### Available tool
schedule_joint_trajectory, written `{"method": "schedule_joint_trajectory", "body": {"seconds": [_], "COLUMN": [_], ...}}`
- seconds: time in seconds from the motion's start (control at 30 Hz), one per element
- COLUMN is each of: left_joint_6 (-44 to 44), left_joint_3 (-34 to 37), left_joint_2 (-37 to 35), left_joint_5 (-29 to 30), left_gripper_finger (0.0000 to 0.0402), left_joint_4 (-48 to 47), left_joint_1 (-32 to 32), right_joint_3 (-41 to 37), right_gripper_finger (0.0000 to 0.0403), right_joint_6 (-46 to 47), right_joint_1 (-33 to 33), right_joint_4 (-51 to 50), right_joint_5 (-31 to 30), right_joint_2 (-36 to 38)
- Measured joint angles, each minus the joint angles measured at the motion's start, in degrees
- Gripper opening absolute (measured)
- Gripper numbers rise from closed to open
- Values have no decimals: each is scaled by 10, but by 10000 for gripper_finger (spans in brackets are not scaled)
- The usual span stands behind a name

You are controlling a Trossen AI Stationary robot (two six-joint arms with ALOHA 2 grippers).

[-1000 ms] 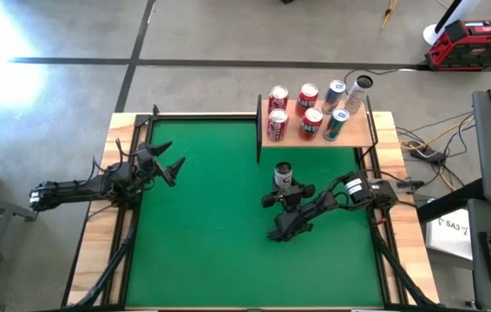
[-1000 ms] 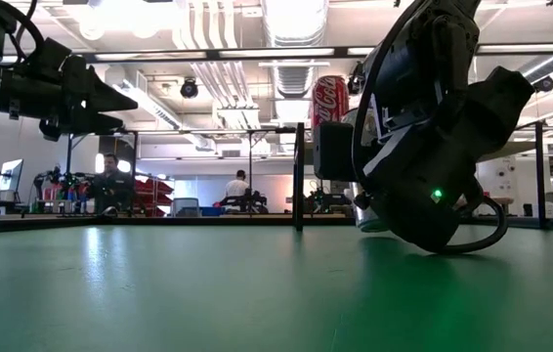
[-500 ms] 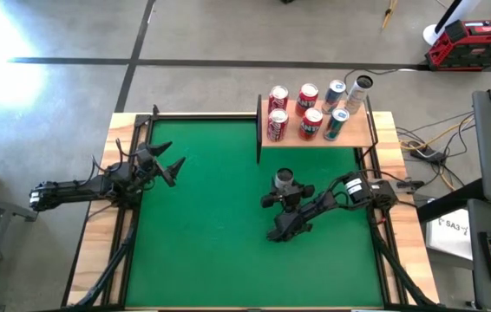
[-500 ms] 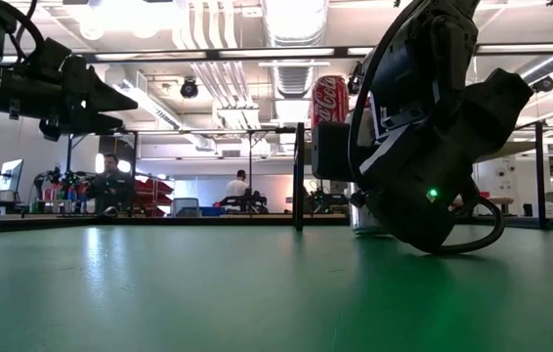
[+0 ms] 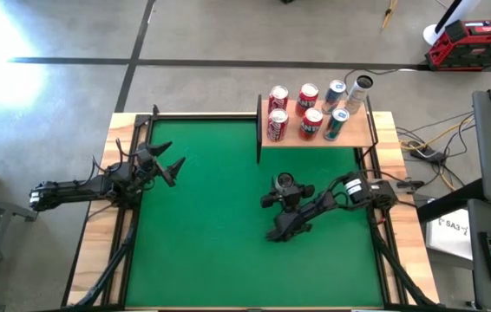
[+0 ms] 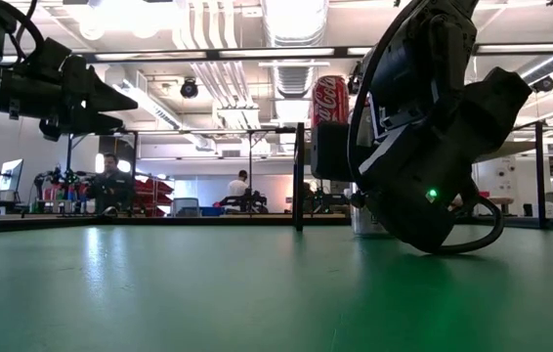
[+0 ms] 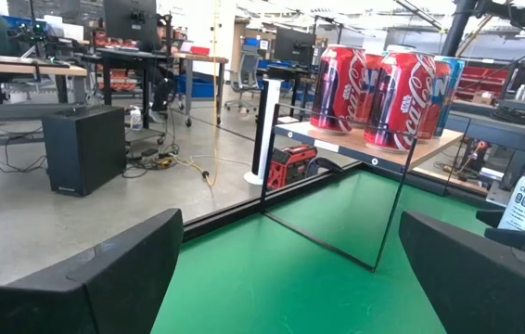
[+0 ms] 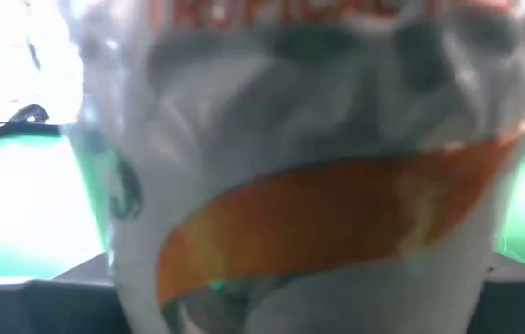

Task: Place canned beverage on shelf
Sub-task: Put the white yellow soda can on the shelf aligned with the other white yellow soda can

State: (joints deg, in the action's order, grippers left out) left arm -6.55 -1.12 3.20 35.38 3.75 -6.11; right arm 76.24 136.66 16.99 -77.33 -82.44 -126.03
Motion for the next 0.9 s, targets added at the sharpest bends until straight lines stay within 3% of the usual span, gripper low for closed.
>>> {"method": "schedule_joint_trajectory", "body": {"seconds": [0.3,0.67,0.9], "left_joint_6": [0,0,0], "left_joint_3": [0,0,0], "left_joint_2": [0,0,0], "left_joint_5": [0,0,0], "left_gripper_finger": [386,386,386], "left_joint_4": [0,0,0], "left_joint_1": [0,0,0], "right_joint_3": [24,25,20], "right_gripper_finger": [229,252,234], "right_joint_6": [10,-22,-27], "right_joint_1": [15,34,17], "right_joint_4": [-4,-14,-17], "right_joint_5": [47,88,83], "right_joint_2": [11,26,22]}}
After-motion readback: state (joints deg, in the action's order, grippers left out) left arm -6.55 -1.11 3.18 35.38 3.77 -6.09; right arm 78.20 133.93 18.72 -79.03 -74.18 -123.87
